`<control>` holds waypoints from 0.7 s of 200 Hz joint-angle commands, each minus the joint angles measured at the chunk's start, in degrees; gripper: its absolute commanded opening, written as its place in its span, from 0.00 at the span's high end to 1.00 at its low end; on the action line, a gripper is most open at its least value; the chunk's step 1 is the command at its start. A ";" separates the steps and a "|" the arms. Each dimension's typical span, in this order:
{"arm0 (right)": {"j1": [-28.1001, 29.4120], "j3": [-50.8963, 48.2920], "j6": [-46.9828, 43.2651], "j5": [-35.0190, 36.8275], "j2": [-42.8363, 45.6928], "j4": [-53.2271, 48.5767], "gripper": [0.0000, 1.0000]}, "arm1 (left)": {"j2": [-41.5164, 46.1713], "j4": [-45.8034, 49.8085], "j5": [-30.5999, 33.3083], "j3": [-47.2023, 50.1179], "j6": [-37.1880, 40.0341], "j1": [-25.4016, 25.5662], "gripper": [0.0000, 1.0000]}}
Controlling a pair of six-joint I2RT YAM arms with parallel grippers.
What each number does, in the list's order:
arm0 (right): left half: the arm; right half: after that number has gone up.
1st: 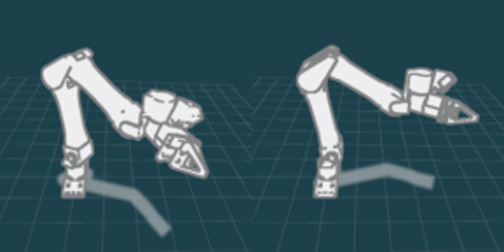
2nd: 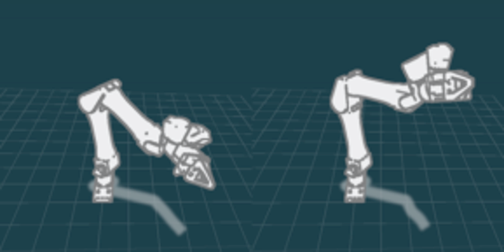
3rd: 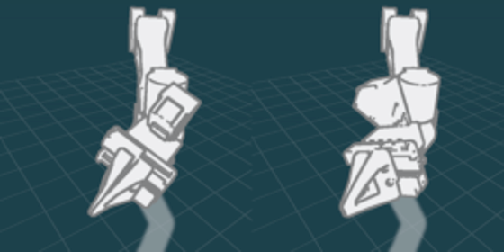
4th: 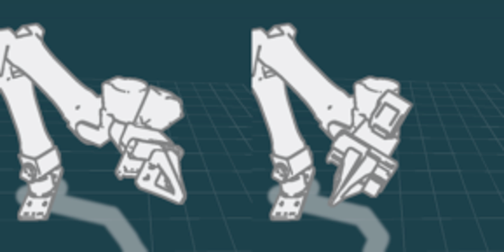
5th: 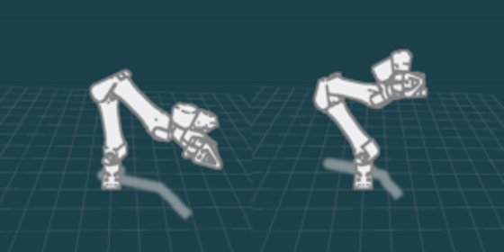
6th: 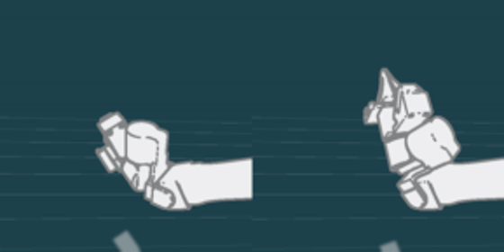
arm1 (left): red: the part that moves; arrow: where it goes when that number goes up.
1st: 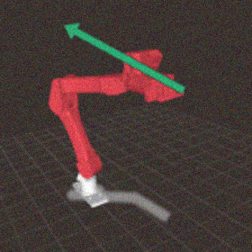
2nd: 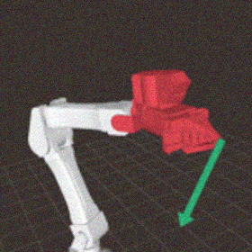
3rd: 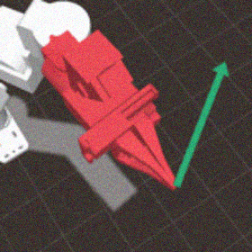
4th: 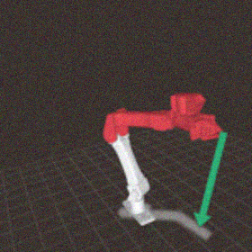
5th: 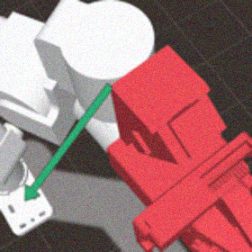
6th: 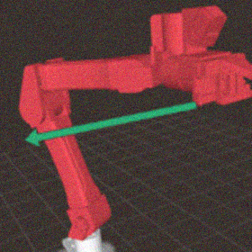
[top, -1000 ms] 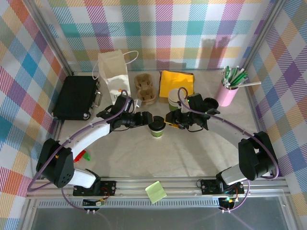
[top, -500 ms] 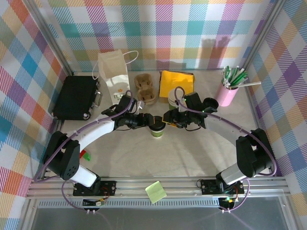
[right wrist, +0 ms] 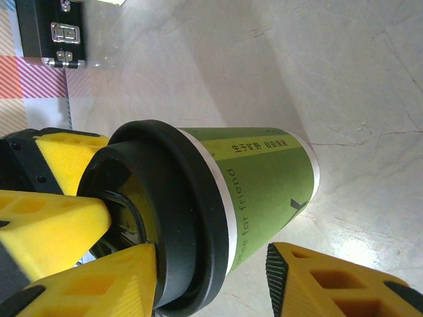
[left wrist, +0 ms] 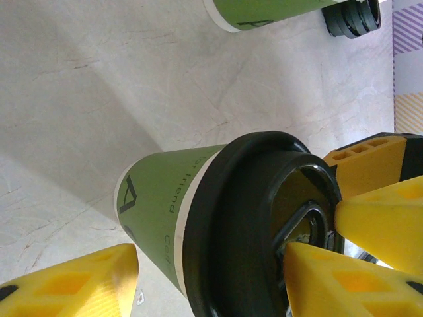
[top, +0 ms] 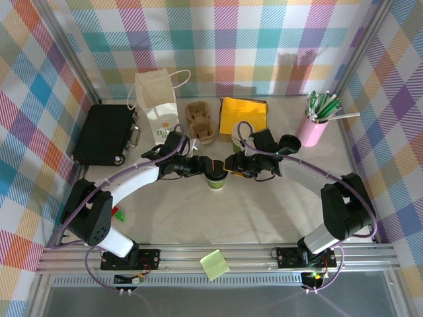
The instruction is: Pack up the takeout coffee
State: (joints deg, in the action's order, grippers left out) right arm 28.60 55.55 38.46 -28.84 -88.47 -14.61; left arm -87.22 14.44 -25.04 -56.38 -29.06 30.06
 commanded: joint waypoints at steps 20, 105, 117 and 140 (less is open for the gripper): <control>0.53 0.61 -1.67 1.59 -1.53 -1.76 0.52 | -0.93 -0.90 -0.46 1.24 0.27 -0.27 0.45; 0.49 -0.06 -2.83 2.90 -3.16 -2.71 0.52 | -1.11 -0.73 1.88 4.71 -0.25 -0.44 0.54; 0.49 -0.41 -3.37 4.25 -3.27 -3.52 0.52 | -1.35 -1.28 1.85 6.08 -0.39 -0.58 0.55; 0.49 -1.05 -4.09 5.46 -3.34 -4.58 0.52 | -1.82 -1.91 1.17 7.55 -0.65 -0.62 0.56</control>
State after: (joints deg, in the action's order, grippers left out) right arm 28.69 55.61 36.69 -28.82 -89.60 -14.26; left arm -87.11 8.43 -26.37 -52.71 -29.39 29.95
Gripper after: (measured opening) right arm 0.480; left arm 0.446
